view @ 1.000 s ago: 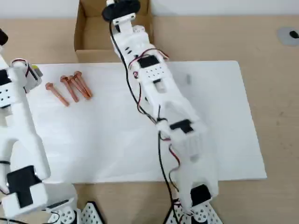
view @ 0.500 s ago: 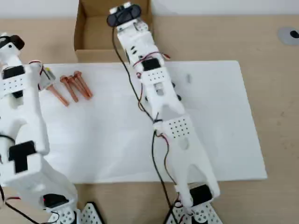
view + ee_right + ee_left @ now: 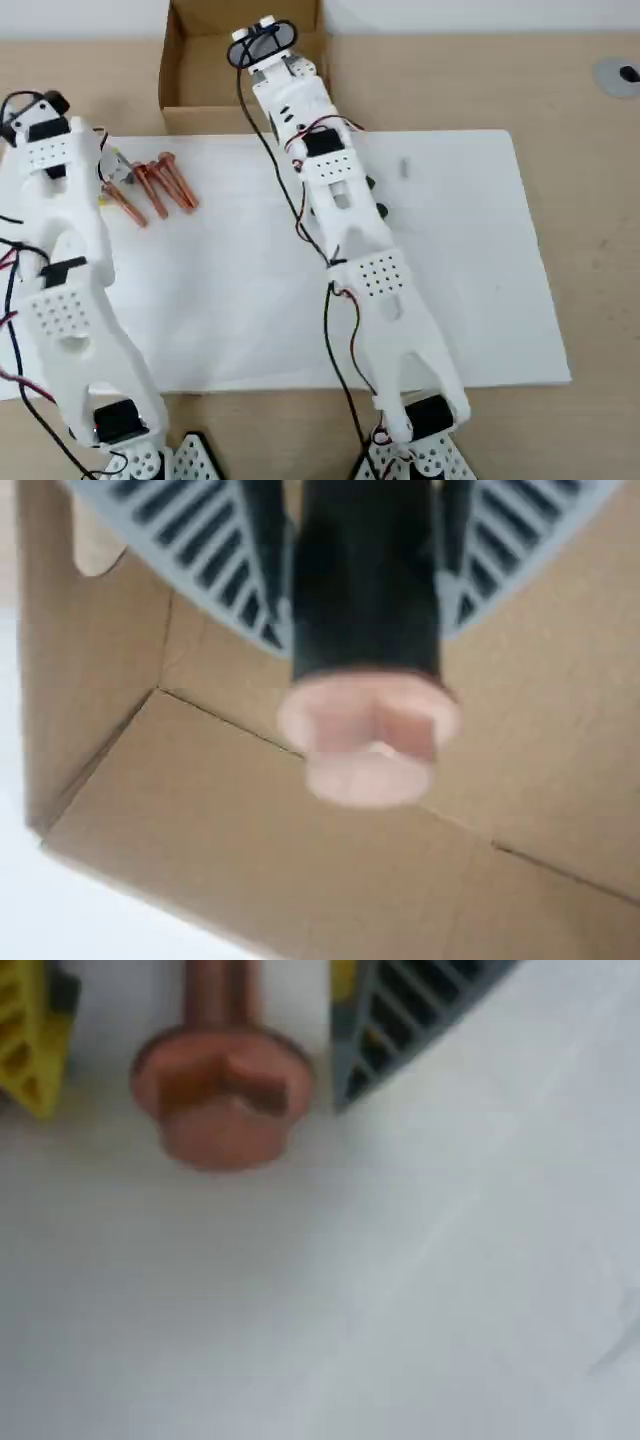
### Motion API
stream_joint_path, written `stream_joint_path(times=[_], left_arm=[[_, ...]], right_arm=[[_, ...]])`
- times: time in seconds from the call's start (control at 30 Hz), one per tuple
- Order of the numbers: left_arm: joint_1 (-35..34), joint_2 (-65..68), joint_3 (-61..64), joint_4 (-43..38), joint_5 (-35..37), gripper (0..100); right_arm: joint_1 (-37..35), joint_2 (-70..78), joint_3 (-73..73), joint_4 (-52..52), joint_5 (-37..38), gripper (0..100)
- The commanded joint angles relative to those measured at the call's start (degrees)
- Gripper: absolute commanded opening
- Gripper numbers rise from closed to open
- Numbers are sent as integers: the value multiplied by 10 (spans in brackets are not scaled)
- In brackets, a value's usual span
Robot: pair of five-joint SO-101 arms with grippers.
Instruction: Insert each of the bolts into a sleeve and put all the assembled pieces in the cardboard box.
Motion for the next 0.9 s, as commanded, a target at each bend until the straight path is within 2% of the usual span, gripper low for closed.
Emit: stream_joint_path(times=[0.0, 0.1, 0.2, 0.5, 0.7, 0.87], left_arm=[[11, 22, -86, 21, 9, 196], [12, 44, -124, 36, 8, 197], [17, 63, -150, 58, 7, 197], [40, 98, -196, 134, 4, 198], [50, 103, -291, 238, -33, 199], [39, 104, -300, 242, -43, 197]], right_arm=[[15, -27, -44, 2, 4, 58], [15, -27, -43, 15, 2, 156], [14, -27, -43, 36, 2, 207], [15, -27, -44, 37, 2, 211], [15, -27, -44, 37, 2, 211], [17, -25, -63, 38, 2, 210]])
